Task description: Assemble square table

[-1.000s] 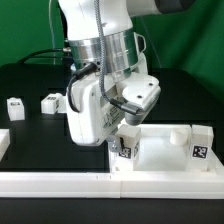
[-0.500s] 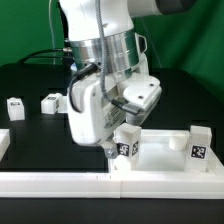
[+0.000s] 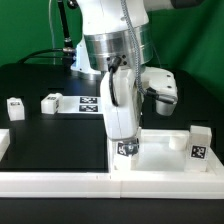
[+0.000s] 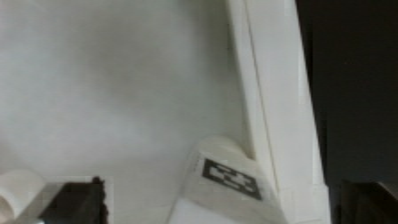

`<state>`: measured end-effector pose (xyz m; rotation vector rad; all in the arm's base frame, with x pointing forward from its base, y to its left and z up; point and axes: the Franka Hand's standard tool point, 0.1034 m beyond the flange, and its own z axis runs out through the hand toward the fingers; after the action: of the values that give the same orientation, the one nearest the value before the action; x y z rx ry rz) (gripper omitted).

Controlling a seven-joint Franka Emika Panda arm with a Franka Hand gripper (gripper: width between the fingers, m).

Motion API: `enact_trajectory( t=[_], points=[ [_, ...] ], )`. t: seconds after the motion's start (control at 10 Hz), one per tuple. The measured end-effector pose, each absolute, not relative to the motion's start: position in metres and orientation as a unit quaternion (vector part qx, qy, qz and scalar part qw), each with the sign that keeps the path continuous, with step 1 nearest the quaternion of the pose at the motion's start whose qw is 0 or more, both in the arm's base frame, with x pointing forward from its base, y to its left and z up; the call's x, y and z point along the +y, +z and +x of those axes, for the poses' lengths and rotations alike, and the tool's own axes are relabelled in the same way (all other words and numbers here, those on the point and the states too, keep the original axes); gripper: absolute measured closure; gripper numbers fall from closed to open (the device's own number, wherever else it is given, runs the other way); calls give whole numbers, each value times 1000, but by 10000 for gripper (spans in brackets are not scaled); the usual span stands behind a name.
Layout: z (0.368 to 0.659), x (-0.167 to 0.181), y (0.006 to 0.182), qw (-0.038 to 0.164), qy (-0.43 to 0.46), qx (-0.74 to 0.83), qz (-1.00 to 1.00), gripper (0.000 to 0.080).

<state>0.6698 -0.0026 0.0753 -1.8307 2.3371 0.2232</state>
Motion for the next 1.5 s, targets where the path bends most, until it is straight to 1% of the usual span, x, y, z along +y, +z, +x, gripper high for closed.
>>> enact_trajectory(
  t=[0.3, 0.4, 0.5, 0.6, 0.8, 0.9, 1.1, 1.2, 1.3, 1.4, 1.5],
  points=[
    [669, -3, 74, 82, 75, 780, -616, 151],
    [664, -4, 73, 73, 79, 731, -674, 151],
    [663, -6, 73, 69, 80, 692, -714, 151],
    [666, -8, 75, 70, 72, 655, -749, 151],
    [666, -12, 76, 79, 60, 541, -835, 151],
    [665, -11, 76, 72, 56, 507, -857, 151],
    [667, -11, 76, 71, 50, 500, -862, 151],
    [667, -11, 76, 70, 51, 506, -858, 177],
    [667, -11, 76, 70, 52, 511, -855, 177],
    [667, -10, 75, 68, 54, 538, -839, 356],
    [667, -10, 75, 67, 56, 567, -819, 513]
  ],
)
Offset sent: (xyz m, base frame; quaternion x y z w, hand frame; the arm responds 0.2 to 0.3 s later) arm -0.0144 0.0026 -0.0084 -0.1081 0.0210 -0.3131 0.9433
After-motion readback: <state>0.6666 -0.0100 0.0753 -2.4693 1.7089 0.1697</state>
